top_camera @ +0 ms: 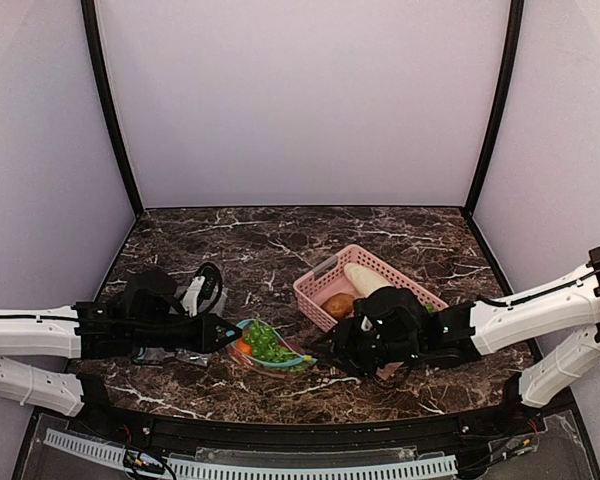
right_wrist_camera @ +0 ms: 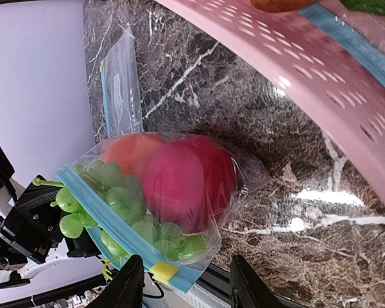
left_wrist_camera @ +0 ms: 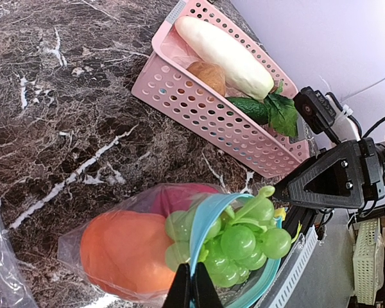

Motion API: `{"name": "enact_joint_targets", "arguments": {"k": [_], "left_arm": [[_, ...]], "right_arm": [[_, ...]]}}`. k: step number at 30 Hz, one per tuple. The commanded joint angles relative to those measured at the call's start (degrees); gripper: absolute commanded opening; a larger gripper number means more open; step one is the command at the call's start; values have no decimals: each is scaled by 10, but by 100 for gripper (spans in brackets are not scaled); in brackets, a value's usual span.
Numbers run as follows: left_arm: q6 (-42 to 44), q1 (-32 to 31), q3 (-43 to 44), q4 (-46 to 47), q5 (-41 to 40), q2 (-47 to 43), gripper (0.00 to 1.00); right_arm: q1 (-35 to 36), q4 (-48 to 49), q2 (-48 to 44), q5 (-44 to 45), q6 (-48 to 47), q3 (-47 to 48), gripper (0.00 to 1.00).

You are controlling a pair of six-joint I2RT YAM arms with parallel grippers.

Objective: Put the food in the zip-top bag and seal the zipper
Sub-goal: Pass from the left arm to the right

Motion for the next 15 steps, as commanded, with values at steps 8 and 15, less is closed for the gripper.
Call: {"name": "enact_joint_targets", "arguments": {"k": [8, 15], "left_arm": [[1, -3, -12, -8, 12, -18, 1], [6, -3, -20, -1, 29, -24, 1]], "right_arm": [[33, 12, 20, 13, 87, 17, 49], [42, 26, 44, 28, 106, 28, 45]]}}
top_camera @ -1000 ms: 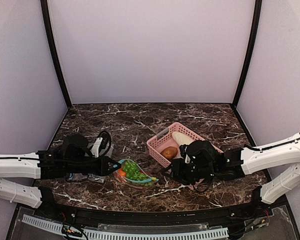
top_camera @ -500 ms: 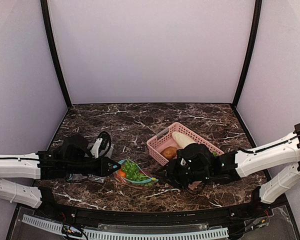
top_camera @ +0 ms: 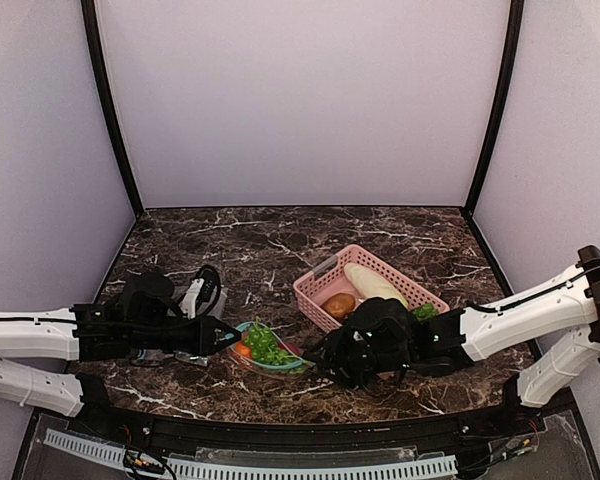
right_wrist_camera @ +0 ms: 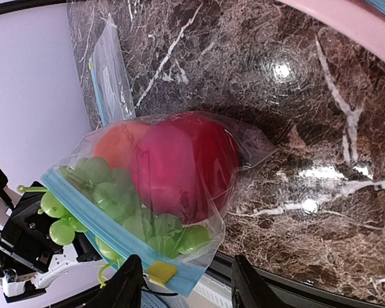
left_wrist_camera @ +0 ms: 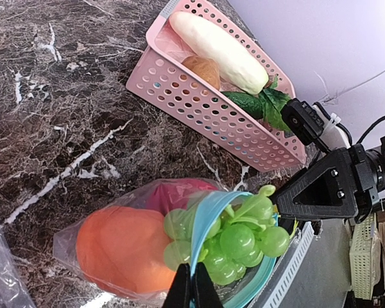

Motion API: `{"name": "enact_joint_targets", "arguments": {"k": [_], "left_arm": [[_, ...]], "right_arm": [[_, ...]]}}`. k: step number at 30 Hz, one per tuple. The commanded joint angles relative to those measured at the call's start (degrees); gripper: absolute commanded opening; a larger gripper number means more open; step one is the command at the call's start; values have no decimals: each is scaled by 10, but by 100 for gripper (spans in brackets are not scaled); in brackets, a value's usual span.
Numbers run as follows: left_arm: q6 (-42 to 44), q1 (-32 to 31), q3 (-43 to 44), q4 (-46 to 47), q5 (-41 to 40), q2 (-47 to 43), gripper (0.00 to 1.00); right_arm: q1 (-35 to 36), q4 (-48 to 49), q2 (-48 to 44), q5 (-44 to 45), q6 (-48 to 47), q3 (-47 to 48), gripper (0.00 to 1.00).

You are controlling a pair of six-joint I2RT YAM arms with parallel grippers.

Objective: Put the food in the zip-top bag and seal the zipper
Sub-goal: Pass from the left arm to the right

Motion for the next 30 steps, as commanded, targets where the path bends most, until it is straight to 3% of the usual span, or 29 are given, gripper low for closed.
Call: {"name": "enact_joint_targets", "arguments": {"k": [1, 8, 22, 28, 30], "left_arm": [[6, -3, -14, 0, 19, -15, 1], [17, -3, -22, 13, 41, -21, 1], [18, -4, -32, 18, 71, -33, 1], [25, -6, -33, 17, 95, -28, 1], [31, -7, -31, 16, 106, -26, 7]], "right_arm": [[10, 18, 17, 22, 20, 19, 44], [9, 13, 29, 46, 20, 34, 34], [8, 9, 27, 80, 12, 36, 0], [6, 8, 22, 87, 2, 40, 0], [5, 6, 17, 95, -4, 41, 0]]}}
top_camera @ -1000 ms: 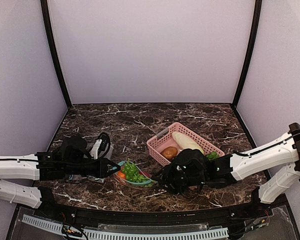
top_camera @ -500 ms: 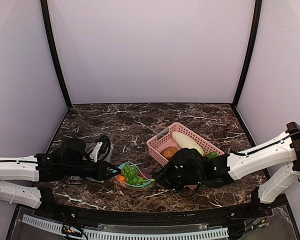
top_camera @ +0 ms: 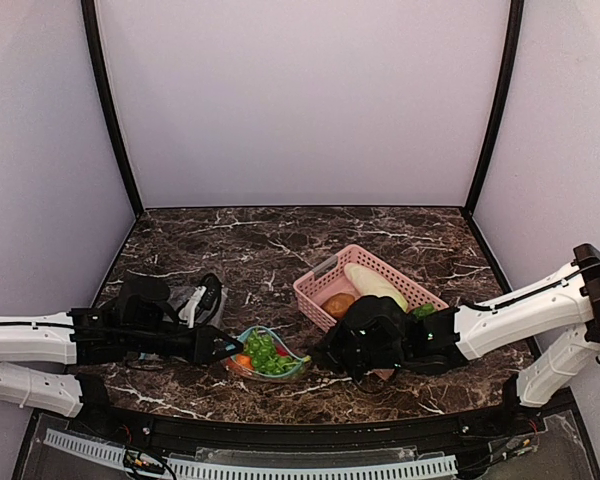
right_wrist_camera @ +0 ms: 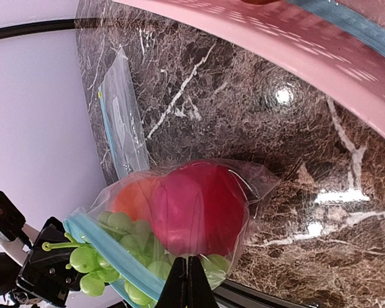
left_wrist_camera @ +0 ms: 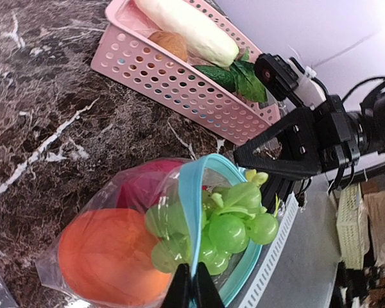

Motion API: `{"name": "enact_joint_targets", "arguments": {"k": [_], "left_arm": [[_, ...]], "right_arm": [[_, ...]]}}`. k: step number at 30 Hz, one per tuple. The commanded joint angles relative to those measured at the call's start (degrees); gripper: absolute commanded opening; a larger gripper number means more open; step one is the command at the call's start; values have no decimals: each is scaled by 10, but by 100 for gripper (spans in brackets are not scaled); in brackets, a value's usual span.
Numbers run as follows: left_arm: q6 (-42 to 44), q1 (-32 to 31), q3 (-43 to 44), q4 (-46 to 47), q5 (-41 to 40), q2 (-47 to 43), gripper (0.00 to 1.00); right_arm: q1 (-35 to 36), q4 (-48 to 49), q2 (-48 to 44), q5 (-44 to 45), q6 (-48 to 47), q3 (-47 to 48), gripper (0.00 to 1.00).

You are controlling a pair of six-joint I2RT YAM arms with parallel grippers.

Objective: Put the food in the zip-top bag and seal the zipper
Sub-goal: Pass from the left arm to the right, then pass from the right arm to the left

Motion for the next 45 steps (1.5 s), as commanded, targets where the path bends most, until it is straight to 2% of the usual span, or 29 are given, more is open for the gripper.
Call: {"name": "enact_joint_targets", "arguments": {"k": [1, 2, 3, 4, 6, 8, 10, 12, 15, 18, 25, 29, 33, 36, 39, 45], "left_arm": [[21, -7, -3, -5, 34, -5, 13], [27, -7, 3, -13, 31, -7, 30], [43, -7, 16, -43, 16, -9, 39], [52, -7, 24, -77, 6, -13, 61], [87, -7, 56, -127, -35, -18, 75], [129, -8, 96, -172, -76, -16, 80], [168, -7, 139, -203, -126, -5, 81], [202, -7, 176, -213, -139, 13, 81], [236, -8, 225, -204, -110, 59, 79], [233, -24, 248, -180, -79, 103, 75], [182, -93, 230, -93, -108, 156, 73], [145, -155, 224, -42, -193, 175, 72], [109, -188, 222, -28, -256, 200, 68], [85, -194, 201, 19, -263, 200, 62], [82, -195, 195, 58, -248, 212, 61], [97, -195, 223, 66, -253, 276, 58]], "right_arm": [[1, 2, -10, 33, -15, 17, 0], [1, -6, -13, 39, -16, 18, 0], [1, -10, -16, 44, -18, 20, 0], [1, -13, -19, 48, -18, 22, 0], [0, -23, -21, 51, -20, 29, 0], [0, -36, -22, 56, -22, 38, 0], [-1, -49, -21, 60, -22, 47, 0], [0, -60, -20, 64, -21, 55, 0], [0, -71, -19, 69, -20, 67, 0], [0, -87, -18, 74, -16, 74, 0], [0, -107, -20, 82, -3, 75, 0], [0, -111, -20, 83, 10, 77, 0], [-1, -125, -27, 88, 24, 77, 0], [-1, -126, -45, 95, 40, 62, 0], [-1, -127, -57, 96, 40, 56, 0], [-5, -140, -75, 71, 54, 48, 0]]}}
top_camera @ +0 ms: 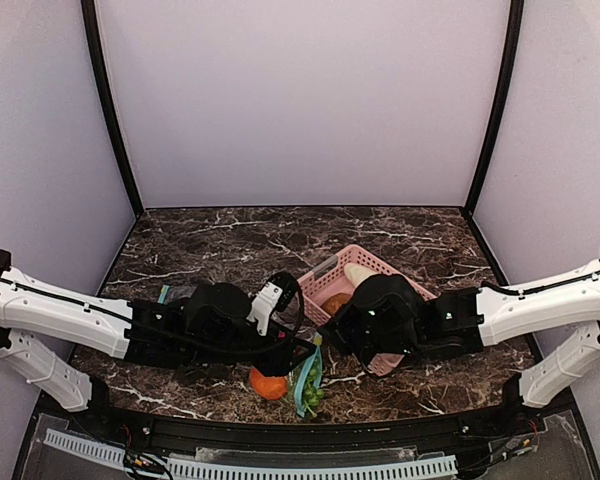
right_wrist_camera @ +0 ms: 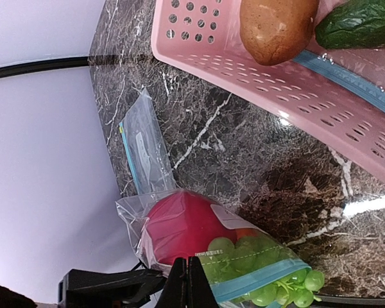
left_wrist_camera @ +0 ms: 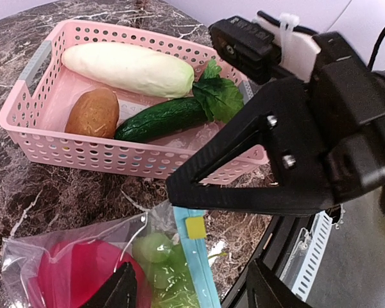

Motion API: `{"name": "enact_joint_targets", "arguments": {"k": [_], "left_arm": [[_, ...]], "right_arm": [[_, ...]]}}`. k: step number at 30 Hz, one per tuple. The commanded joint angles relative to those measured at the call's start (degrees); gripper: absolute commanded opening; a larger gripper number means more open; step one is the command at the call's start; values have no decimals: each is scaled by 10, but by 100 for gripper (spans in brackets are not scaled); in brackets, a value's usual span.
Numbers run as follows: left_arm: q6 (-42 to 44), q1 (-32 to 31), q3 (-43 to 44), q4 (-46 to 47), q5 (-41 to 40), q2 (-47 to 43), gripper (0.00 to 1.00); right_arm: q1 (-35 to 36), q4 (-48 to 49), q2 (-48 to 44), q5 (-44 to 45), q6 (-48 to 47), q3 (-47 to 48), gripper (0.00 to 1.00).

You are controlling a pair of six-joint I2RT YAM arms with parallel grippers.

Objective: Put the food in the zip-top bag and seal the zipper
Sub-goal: Pass from the right arm to the left

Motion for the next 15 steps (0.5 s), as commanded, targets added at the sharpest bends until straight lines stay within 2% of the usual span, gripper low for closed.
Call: {"name": "enact_joint_targets", "arguments": {"k": [1, 5, 10, 15], "left_arm": [[6, -2, 19, 30, -15, 39, 58], [12, -2, 31, 52, -17, 67, 58], [35, -2, 57, 58, -31, 101, 67], [60, -2, 78, 78, -42, 128, 67]], "right_arm": [[-4, -19, -18, -12, 25, -11, 0], [-6, -76, -31, -8, 45, 3, 0], [-8, -108, -45, -6, 57, 12, 0], [-9, -165, -47, -10, 88, 30, 0]]}}
